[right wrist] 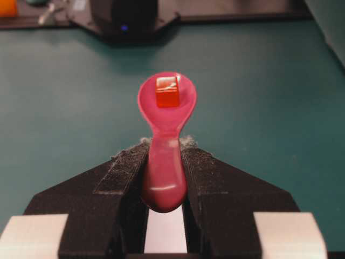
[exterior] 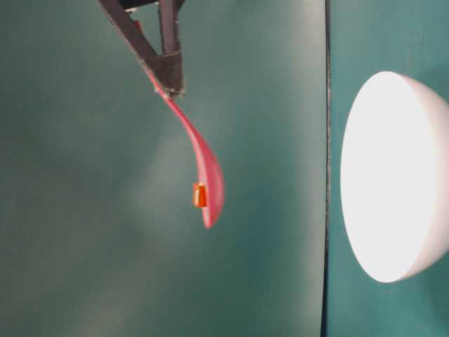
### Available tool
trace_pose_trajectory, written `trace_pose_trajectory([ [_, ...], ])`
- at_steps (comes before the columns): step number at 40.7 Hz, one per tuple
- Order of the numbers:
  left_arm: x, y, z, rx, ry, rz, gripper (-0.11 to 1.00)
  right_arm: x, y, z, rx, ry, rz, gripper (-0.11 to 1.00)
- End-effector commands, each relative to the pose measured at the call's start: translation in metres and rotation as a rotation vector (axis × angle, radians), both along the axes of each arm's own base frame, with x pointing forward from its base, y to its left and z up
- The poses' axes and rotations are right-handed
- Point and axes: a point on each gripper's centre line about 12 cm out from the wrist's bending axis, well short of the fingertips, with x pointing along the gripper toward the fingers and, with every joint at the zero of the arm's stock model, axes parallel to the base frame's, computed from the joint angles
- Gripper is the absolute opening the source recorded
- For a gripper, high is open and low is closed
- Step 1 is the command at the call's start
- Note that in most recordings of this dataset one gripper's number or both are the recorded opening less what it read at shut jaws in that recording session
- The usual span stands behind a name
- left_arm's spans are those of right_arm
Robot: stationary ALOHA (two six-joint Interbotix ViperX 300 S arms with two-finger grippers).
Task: Grip the spoon and scoop the red block from the bowl with right arm.
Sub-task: 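Raise the spoon with the red cube out of the bowl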
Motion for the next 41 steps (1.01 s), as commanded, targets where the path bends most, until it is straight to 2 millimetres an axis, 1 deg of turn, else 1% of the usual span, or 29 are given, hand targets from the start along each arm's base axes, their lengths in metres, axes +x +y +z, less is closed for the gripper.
trace_pose_trajectory([
  [1, 0.002, 0.001, 0.012, -0.004, -0.029, 0.004, 0.00, -0.001, 0.001, 0.021, 0.002, -0.068, 0.000, 0.21],
  [10, 0.002, 0.001, 0.013, -0.017, -0.037, 0.005, 0.00, -0.014, -0.004, 0.054, 0.008, -0.200, -0.032, 0.21],
  [14, 0.002, 0.001, 0.013, -0.020, -0.032, 0.005, 0.00, -0.021, -0.006, 0.063, 0.012, -0.233, -0.035, 0.21],
  [21, 0.002, 0.001, 0.013, -0.027, -0.031, 0.006, 0.00, -0.029, -0.006, 0.067, 0.025, -0.242, -0.025, 0.21],
  [25, 0.002, 0.001, 0.012, -0.027, -0.026, 0.006, 0.00, -0.029, -0.005, 0.065, 0.028, -0.232, -0.021, 0.21],
  [32, 0.003, 0.001, 0.018, -0.020, -0.040, 0.005, 0.00, -0.028, -0.002, 0.061, 0.055, -0.200, 0.003, 0.21],
  [41, 0.003, 0.001, 0.020, -0.013, -0.045, 0.005, 0.00, -0.028, -0.002, 0.061, 0.074, -0.202, 0.004, 0.21],
])
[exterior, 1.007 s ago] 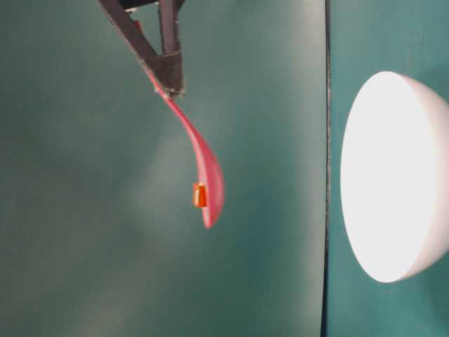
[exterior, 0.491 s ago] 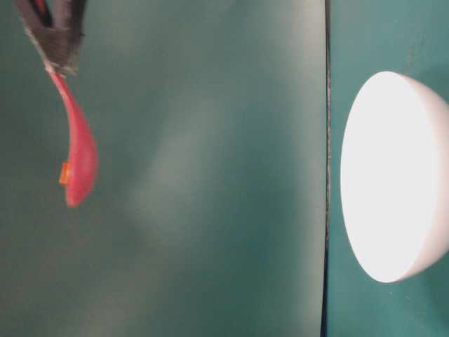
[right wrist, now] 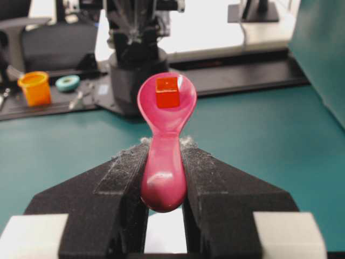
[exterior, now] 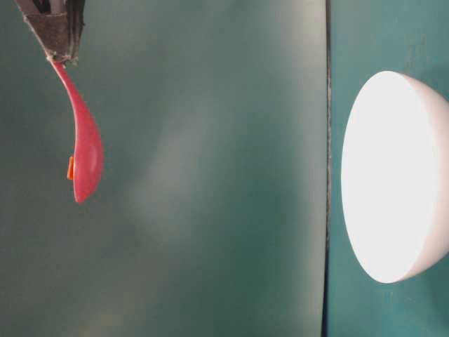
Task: Grip the spoon and scoop the red block from the bowl with right arm.
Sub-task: 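Raise the spoon with the red cube out of the bowl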
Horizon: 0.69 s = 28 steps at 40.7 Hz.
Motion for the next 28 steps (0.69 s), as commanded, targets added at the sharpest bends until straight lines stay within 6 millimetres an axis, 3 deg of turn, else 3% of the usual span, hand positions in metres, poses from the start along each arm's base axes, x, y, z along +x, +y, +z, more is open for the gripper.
trace_pose_trajectory([
  [1, 0.0018, 0.0006, 0.0114, 0.003, -0.029, 0.003, 0.00, -0.0003, 0.0002, 0.0093, 0.008, -0.031, -0.002, 0.22],
  [28, 0.0017, 0.0006, 0.0106, 0.011, -0.018, 0.002, 0.00, 0.0006, 0.0021, 0.0055, 0.031, -0.006, 0.013, 0.21],
])
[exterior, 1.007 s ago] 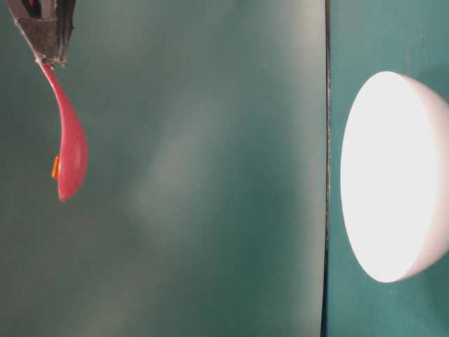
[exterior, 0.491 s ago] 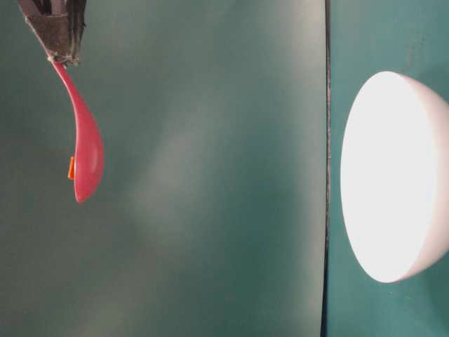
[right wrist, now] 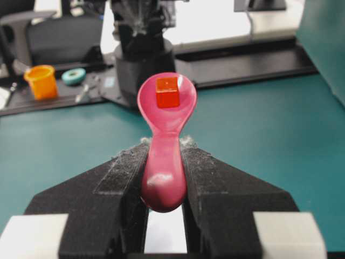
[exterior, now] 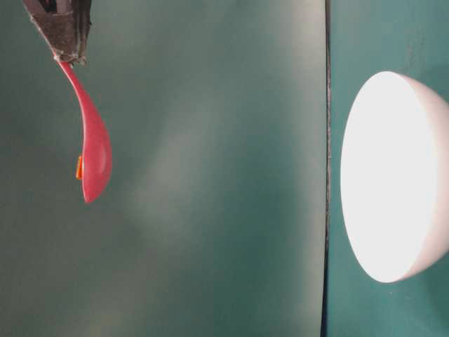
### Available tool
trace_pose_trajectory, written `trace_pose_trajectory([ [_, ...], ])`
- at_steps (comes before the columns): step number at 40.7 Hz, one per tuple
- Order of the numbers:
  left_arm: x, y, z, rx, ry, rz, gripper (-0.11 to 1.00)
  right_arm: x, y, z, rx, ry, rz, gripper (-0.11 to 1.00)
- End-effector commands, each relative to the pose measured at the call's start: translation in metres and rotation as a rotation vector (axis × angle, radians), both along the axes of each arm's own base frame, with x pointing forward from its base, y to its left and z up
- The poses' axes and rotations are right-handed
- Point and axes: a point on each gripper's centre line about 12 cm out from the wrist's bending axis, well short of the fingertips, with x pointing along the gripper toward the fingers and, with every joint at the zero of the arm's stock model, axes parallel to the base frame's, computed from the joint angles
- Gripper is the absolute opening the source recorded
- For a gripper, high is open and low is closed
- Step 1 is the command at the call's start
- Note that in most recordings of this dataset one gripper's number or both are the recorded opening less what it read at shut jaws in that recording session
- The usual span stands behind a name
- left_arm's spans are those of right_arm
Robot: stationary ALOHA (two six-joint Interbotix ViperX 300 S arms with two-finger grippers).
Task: Grip the spoon and scoop the red block from the bowl with right arm.
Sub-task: 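Raise the spoon with the red cube out of the bowl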
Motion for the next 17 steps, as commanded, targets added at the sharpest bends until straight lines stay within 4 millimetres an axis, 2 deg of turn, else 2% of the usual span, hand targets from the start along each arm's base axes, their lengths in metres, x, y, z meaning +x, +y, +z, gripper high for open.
trace_pose_trajectory([
  [1, 0.0017, 0.0006, 0.0107, 0.003, -0.023, 0.003, 0.00, 0.0007, 0.0007, 0.0076, 0.004, -0.022, 0.001, 0.21],
  [17, 0.0018, 0.0006, 0.0110, 0.006, -0.021, 0.002, 0.00, 0.0031, 0.0010, 0.0063, 0.006, -0.016, 0.001, 0.22],
])
